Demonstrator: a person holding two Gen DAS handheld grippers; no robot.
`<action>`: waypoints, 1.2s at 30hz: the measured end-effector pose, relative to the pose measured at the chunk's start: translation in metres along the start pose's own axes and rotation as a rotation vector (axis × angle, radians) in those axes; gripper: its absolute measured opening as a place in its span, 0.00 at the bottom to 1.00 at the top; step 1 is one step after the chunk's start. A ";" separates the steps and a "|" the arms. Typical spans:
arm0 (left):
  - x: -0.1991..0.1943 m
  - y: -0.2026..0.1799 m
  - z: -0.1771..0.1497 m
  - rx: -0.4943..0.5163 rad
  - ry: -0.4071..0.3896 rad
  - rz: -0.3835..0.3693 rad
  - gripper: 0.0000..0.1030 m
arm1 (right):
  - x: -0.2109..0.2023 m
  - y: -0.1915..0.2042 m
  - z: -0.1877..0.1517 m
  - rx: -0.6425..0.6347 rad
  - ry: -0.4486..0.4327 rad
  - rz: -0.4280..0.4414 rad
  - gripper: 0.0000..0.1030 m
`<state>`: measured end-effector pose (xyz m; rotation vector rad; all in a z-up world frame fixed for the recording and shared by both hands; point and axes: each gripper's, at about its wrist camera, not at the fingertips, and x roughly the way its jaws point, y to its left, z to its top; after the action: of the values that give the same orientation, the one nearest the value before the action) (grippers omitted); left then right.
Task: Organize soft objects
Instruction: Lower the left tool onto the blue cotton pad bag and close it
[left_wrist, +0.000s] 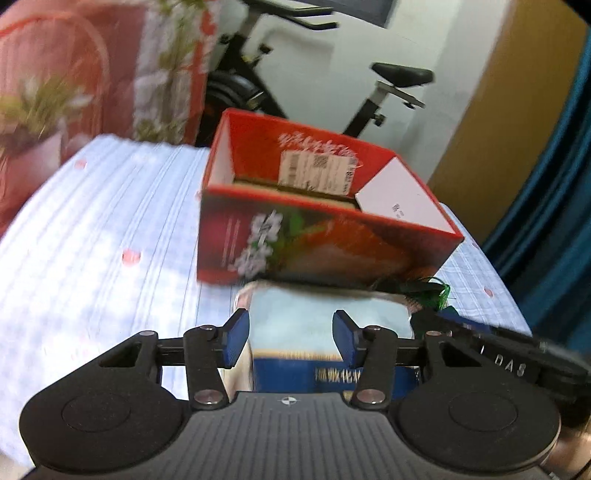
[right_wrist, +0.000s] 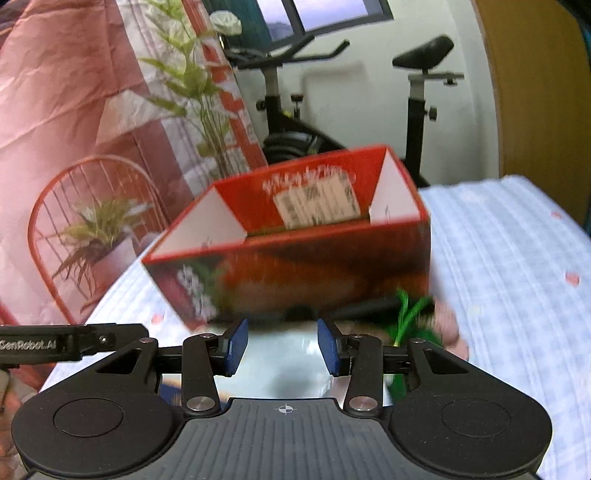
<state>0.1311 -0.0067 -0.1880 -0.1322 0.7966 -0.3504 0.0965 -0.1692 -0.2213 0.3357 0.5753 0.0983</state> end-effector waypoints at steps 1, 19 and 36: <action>0.001 0.001 -0.006 -0.012 0.005 -0.003 0.49 | 0.000 -0.001 -0.005 0.003 0.011 -0.001 0.38; 0.014 0.008 -0.049 -0.060 0.076 -0.037 0.49 | 0.004 0.004 -0.046 0.011 0.134 0.035 0.44; 0.025 0.015 -0.056 -0.083 0.090 -0.044 0.50 | 0.010 0.001 -0.048 0.003 0.165 0.026 0.47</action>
<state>0.1109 -0.0011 -0.2476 -0.2130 0.8985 -0.3674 0.0782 -0.1529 -0.2643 0.3403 0.7348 0.1515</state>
